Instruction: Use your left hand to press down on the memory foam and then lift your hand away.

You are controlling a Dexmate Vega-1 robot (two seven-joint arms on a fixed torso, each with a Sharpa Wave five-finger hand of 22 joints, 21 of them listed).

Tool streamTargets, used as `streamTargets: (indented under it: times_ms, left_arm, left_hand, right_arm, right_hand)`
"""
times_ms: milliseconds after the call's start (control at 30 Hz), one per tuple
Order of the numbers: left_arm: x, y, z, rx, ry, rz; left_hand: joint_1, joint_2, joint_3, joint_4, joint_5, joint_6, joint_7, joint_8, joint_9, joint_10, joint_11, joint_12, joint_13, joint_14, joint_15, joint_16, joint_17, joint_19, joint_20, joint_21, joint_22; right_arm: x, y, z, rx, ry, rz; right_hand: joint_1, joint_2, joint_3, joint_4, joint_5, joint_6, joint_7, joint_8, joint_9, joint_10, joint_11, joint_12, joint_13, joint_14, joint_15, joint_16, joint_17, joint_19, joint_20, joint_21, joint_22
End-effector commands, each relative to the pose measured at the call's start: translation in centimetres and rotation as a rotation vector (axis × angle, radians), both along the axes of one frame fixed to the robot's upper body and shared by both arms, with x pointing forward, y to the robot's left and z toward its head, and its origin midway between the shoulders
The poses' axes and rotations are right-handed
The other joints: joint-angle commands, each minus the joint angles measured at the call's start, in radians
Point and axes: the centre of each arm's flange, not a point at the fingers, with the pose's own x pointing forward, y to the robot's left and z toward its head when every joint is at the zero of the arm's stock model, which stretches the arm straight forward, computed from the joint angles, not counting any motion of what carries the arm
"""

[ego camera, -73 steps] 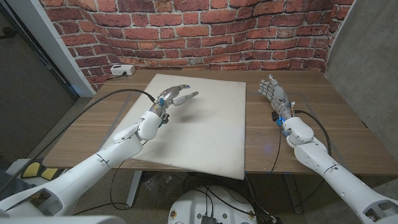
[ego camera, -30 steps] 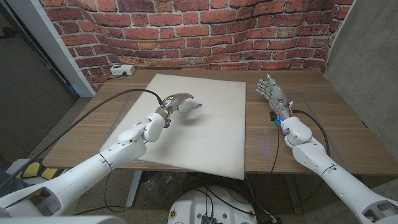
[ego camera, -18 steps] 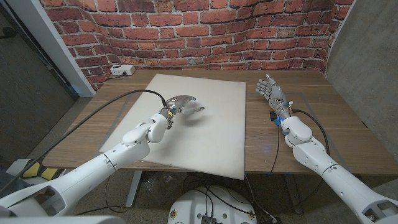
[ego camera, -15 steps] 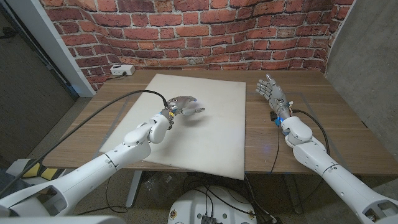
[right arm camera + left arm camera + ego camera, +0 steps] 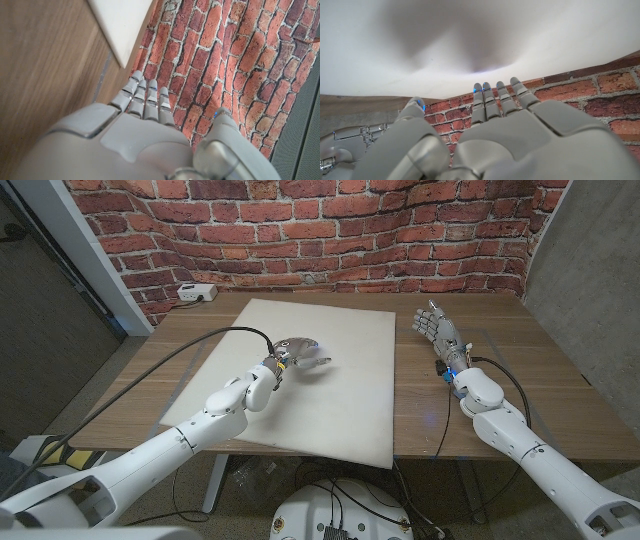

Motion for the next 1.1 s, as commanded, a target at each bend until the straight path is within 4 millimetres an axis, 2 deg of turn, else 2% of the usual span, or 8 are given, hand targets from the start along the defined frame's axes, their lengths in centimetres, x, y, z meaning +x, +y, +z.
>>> streamTargets:
  times_ms: [33, 667, 1100]
  left_arm:
    - [0.5, -0.3, -0.2, 0.000, 0.029, -0.021]
    - [1.6, -0.6, -1.4, -0.002, 0.090, -0.027]
    - [1.5, -0.5, -1.7, 0.009, 0.103, -0.007]
  left_hand:
    - [0.002, 0.009, 0.003, -0.003, 0.003, -0.008, -0.002, -0.004, 0.003, -0.003, 0.005, 0.000, 0.005, -0.003, -0.001, 0.003, 0.005, 0.002, 0.001, 0.005, 0.003]
    - [0.008, 0.014, 0.005, -0.004, 0.002, -0.011, 0.004, -0.003, 0.003, -0.010, 0.007, 0.001, 0.006, -0.008, 0.005, 0.004, 0.005, 0.003, -0.010, 0.007, 0.003]
    - [0.010, 0.016, 0.005, -0.005, 0.002, 0.003, 0.002, 0.002, 0.003, -0.008, 0.008, 0.003, 0.006, -0.004, 0.005, 0.007, 0.005, 0.007, -0.012, 0.009, 0.003]
  right_arm:
    - [0.0, 0.0, 0.0, -0.002, 0.004, -0.004]
    - [0.2, 0.2, 0.4, -0.032, 0.005, -0.027]
    - [0.1, 0.2, 0.5, -0.031, 0.003, -0.025]
  right_hand:
    - [-0.001, 0.005, 0.000, -0.001, 0.003, 0.009, -0.005, 0.003, 0.001, 0.008, -0.006, 0.004, 0.002, 0.007, -0.002, 0.001, 0.003, 0.007, 0.001, -0.004, 0.006]
    - [-0.001, 0.006, -0.001, -0.003, 0.002, 0.011, -0.006, 0.003, 0.001, 0.013, -0.005, 0.005, 0.002, 0.011, -0.003, 0.001, 0.002, 0.010, 0.001, -0.008, 0.006]
    - [-0.002, 0.007, -0.001, -0.004, 0.002, 0.013, -0.006, 0.004, 0.001, 0.013, -0.003, 0.004, 0.002, 0.012, -0.002, 0.001, 0.003, 0.011, 0.001, -0.012, 0.006]
